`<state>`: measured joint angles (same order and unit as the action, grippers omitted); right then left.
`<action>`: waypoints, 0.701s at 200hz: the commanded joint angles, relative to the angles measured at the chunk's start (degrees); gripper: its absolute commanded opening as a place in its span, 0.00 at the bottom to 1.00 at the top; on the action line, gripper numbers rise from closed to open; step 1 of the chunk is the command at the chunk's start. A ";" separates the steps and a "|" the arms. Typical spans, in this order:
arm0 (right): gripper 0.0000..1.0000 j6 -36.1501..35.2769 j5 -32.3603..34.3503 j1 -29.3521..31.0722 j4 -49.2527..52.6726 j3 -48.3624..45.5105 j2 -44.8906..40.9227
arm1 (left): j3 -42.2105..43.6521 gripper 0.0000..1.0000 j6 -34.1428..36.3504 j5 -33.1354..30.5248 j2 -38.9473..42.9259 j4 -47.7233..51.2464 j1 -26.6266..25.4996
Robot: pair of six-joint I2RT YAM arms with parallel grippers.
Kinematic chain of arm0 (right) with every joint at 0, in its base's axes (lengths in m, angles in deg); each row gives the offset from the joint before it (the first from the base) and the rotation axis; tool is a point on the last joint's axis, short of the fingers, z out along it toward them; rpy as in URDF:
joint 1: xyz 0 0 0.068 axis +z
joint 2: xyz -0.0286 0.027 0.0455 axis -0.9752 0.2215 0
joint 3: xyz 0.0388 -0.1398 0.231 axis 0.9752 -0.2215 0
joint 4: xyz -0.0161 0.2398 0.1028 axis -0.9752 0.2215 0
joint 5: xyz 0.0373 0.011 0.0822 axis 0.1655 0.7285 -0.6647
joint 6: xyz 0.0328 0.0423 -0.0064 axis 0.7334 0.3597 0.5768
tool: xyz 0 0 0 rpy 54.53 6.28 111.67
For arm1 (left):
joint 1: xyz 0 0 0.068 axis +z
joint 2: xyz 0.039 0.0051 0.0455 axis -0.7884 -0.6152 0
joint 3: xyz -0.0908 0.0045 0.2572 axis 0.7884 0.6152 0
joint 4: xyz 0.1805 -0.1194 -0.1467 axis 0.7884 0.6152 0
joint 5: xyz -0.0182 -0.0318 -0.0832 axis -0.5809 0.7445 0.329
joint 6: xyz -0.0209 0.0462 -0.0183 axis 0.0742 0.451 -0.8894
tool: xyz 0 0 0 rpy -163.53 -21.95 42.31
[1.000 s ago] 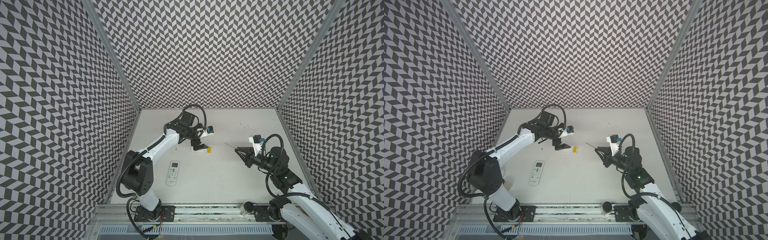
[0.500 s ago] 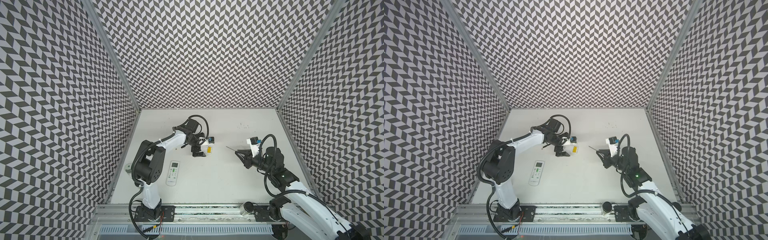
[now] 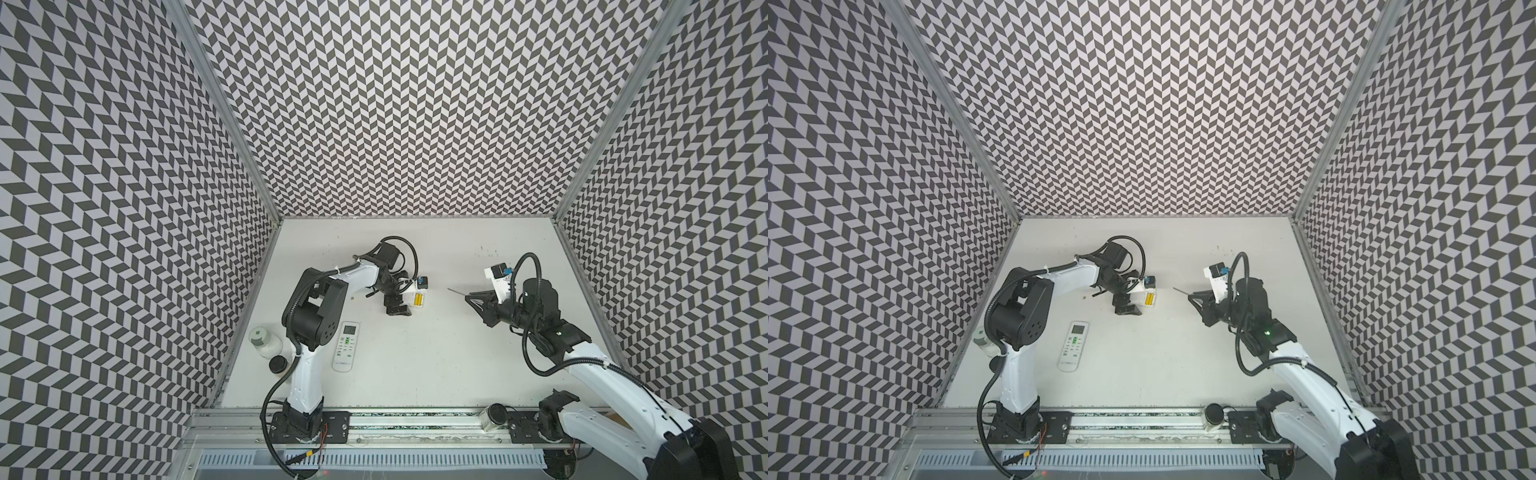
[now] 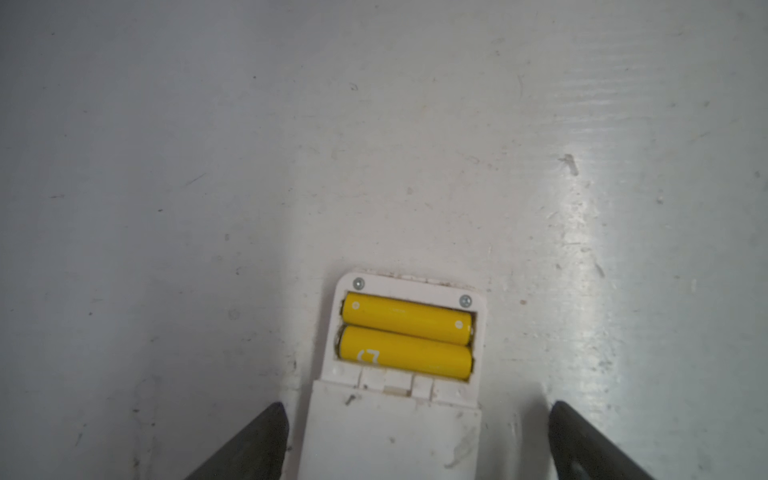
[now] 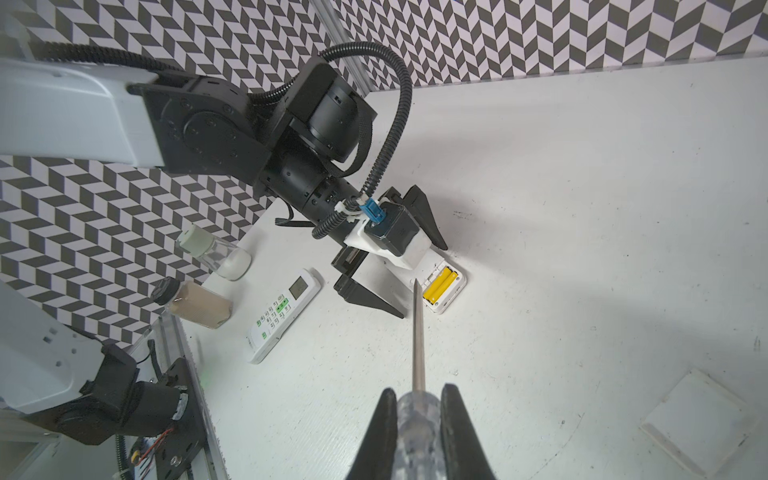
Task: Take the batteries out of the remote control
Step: 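Move the left gripper over the opened remote while the right gripper brings the screwdriver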
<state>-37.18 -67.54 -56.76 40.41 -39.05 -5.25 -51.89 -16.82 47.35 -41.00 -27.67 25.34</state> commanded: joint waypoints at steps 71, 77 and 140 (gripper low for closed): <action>0.00 -7.48 0.46 0.01 4.24 5.84 0.96 | 4.70 0.52 -0.81 1.45 2.40 1.86 -0.94; 0.00 -8.08 0.53 -0.02 4.70 6.29 1.03 | 5.12 0.51 -1.48 1.60 2.84 2.25 -1.03; 0.00 -12.70 0.15 0.79 6.04 5.10 1.38 | 16.26 0.52 -5.21 3.24 13.92 3.62 -4.37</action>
<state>-46.27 -67.25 -56.67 47.23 -34.00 -3.31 -39.36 -20.06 48.03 -31.97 -27.06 23.00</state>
